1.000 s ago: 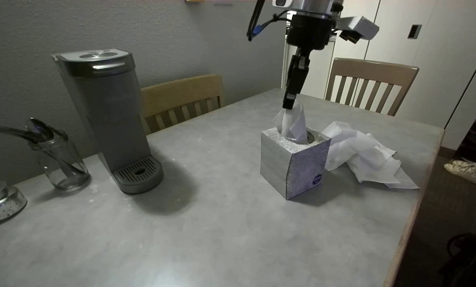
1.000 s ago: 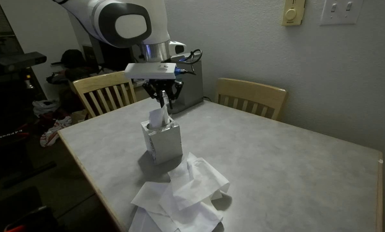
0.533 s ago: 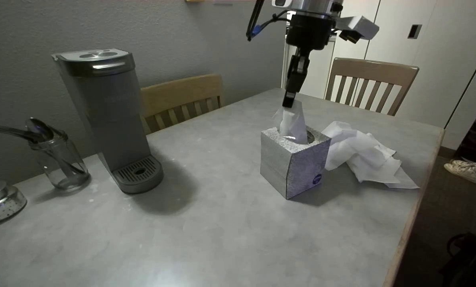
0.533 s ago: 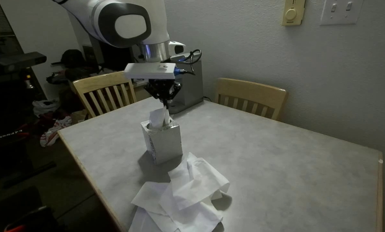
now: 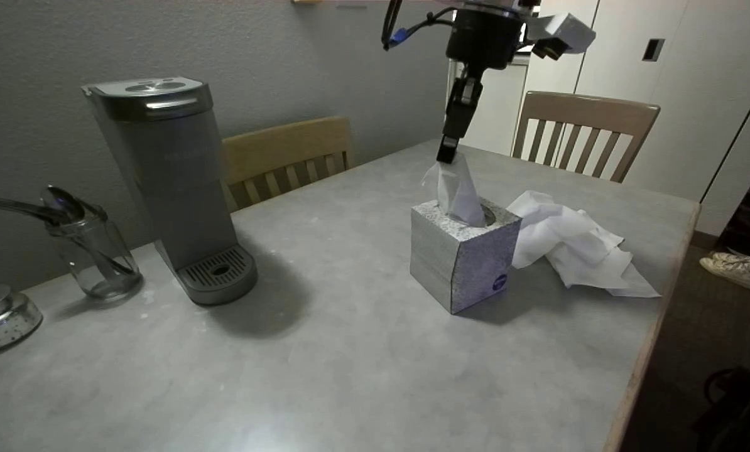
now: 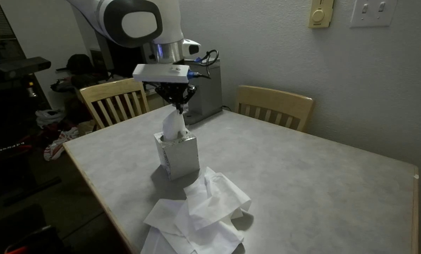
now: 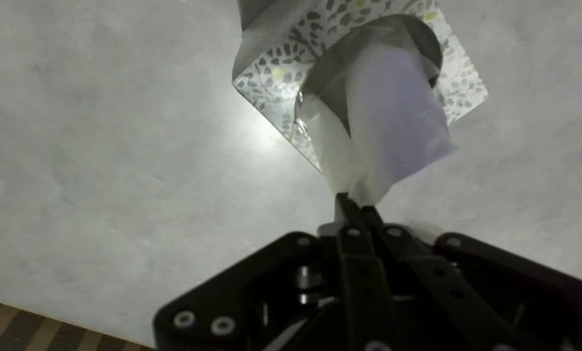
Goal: Put the tissue from the tissue box and put it on the table
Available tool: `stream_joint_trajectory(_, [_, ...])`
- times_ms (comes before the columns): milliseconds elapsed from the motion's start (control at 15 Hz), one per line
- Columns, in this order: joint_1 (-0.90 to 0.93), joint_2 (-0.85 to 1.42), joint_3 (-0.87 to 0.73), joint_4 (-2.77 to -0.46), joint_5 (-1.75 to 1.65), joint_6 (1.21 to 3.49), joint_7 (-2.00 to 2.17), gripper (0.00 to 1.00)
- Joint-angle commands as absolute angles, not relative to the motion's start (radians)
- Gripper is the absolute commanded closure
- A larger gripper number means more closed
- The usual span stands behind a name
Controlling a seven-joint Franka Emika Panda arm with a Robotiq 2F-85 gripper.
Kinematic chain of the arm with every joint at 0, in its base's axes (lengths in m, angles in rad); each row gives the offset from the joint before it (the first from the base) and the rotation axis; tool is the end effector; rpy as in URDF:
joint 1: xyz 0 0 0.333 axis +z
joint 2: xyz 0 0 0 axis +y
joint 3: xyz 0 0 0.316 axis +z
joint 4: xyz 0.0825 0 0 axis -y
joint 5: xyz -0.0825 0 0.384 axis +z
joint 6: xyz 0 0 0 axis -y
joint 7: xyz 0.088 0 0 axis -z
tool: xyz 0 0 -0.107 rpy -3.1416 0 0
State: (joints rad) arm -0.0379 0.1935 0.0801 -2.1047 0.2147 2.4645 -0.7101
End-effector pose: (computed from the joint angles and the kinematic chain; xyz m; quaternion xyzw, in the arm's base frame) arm 0.5874 0.0234 0.3429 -0.9499 -0.2902 -0.1045 0.0499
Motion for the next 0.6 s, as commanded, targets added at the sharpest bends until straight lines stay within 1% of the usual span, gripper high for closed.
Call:
stream_joint_trajectory(0, [-0.059, 0.140, 0.084, -2.099, 0.243, 2.415, -0.754, 1.00])
stream_joint_trajectory(533, [-0.061, 0.036, 0.028, -2.071, 0.245, 2.373, -0.837, 1.00])
